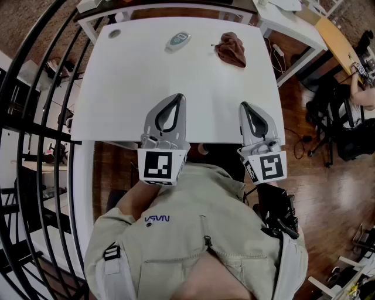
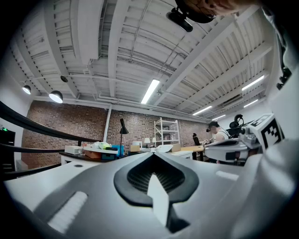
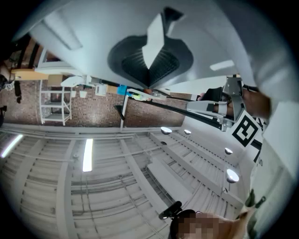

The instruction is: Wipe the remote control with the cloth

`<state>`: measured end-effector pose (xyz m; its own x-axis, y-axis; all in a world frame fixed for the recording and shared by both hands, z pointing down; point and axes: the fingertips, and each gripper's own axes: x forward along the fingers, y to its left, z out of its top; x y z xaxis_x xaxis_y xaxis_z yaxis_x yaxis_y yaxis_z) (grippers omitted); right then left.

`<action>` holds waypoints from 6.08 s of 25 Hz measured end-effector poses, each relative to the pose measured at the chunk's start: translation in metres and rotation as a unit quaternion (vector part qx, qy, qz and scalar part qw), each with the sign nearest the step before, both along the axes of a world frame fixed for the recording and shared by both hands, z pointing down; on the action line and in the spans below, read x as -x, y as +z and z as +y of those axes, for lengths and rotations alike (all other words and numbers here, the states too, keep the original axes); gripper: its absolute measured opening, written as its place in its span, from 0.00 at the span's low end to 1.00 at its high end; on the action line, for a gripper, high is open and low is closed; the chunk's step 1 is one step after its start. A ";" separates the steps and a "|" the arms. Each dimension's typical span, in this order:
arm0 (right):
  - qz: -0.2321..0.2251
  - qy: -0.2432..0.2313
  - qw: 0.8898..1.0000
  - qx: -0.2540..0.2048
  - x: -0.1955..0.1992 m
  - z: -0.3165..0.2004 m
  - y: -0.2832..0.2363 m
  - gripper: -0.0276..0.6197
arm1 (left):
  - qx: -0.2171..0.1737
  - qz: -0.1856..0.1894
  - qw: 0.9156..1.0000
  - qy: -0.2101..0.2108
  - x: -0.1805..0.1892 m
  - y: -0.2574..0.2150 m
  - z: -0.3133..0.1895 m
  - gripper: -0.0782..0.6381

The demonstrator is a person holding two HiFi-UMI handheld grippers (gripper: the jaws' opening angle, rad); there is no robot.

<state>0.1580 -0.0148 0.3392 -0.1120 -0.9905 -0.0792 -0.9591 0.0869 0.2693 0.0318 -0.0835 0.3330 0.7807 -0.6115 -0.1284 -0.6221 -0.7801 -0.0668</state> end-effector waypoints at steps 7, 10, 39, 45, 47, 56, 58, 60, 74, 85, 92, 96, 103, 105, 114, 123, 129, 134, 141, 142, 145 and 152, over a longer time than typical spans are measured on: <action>0.090 -0.030 0.995 0.016 -0.036 -0.006 -0.037 0.05 | -0.029 -0.034 0.999 0.003 -0.004 -0.014 -0.026 0.12; 0.117 -0.047 0.992 -0.006 -0.028 -0.024 -0.076 0.05 | -0.046 -0.038 0.998 0.001 -0.010 -0.029 -0.046 0.12; 0.068 -0.027 0.969 0.237 -0.158 -0.249 0.032 0.50 | 0.171 -0.250 0.951 0.071 -0.121 0.120 -0.288 0.63; 0.044 -0.040 0.959 0.279 -0.169 -0.252 0.057 0.53 | 0.216 -0.287 0.930 0.078 -0.127 0.133 -0.294 0.63; 0.041 -0.047 0.956 0.288 -0.167 -0.253 0.063 0.53 | 0.223 -0.325 0.916 0.073 -0.127 0.140 -0.293 0.62; 0.020 -0.088 0.933 0.349 -0.165 -0.260 0.097 0.61 | 0.240 -0.336 0.907 0.080 -0.131 0.140 -0.295 0.49; 0.023 -0.089 0.926 0.367 -0.167 -0.260 0.108 0.61 | 0.237 -0.335 0.909 0.076 -0.130 0.139 -0.294 0.49; 0.023 -0.084 0.920 0.381 -0.171 -0.259 0.118 0.61 | 0.226 -0.334 0.912 0.068 -0.129 0.139 -0.294 0.49; 0.048 -0.024 0.964 0.259 -0.153 -0.248 0.043 0.25 | 0.135 -0.259 0.954 0.071 -0.120 0.081 -0.246 0.49; 0.117 -0.064 0.991 0.017 -0.039 -0.185 -0.114 0.25 | -0.087 -0.230 0.969 0.030 -0.113 -0.009 -0.154 0.49; 0.176 -0.091 0.980 0.030 0.006 -0.176 -0.104 0.24 | -0.178 -0.216 0.960 0.015 -0.115 -0.036 -0.120 0.49; 0.188 -0.175 0.964 0.063 0.049 -0.162 -0.087 0.24 | -0.198 -0.216 0.956 0.009 -0.115 -0.036 -0.119 0.49; 0.190 -0.128 0.973 -0.007 0.027 -0.156 -0.137 0.24 | -0.239 -0.211 0.948 -0.024 -0.110 -0.053 -0.108 0.49; 0.198 -0.059 0.978 -0.033 -0.001 -0.163 -0.156 0.24 | -0.271 -0.222 0.936 -0.033 -0.112 -0.055 -0.101 0.49; 0.236 -0.155 0.959 0.034 0.050 -0.154 -0.105 0.24 | -0.260 -0.215 0.941 -0.030 -0.116 -0.057 -0.105 0.49; 0.161 -0.063 0.984 -0.055 -0.024 -0.145 -0.148 0.24 | -0.141 -0.110 0.980 0.084 -0.127 -0.071 -0.094 0.49; 0.135 -0.163 0.977 -0.026 0.014 -0.136 -0.121 0.24 | -0.052 -0.062 0.990 0.118 -0.117 -0.069 -0.104 0.49; 0.076 -0.050 0.994 -0.059 -0.055 -0.150 -0.140 0.24 | -0.018 -0.017 0.992 0.120 -0.107 -0.088 -0.111 0.49; 0.117 -0.144 0.983 0.007 0.002 -0.158 -0.081 0.24 | 0.015 0.037 0.988 0.149 -0.111 -0.107 -0.116 0.49; 0.138 -0.168 0.976 0.007 0.018 -0.155 -0.074 0.24 | 0.025 0.044 0.987 0.155 -0.111 -0.108 -0.117 0.49; 0.235 -0.221 0.946 0.016 0.045 -0.145 -0.056 0.24 | 0.056 0.062 0.982 0.170 -0.110 -0.108 -0.120 0.49; 0.113 -0.067 0.991 0.005 -0.046 -0.178 -0.094 0.24 | 0.101 0.102 0.967 0.213 -0.110 -0.108 -0.113 0.49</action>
<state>0.2037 -0.1924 0.2449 -0.2566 -0.9661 -0.0272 -0.8540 0.2134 0.4744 0.1420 -0.1965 0.2246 0.9380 -0.2694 -0.2180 -0.2262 -0.9525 0.2038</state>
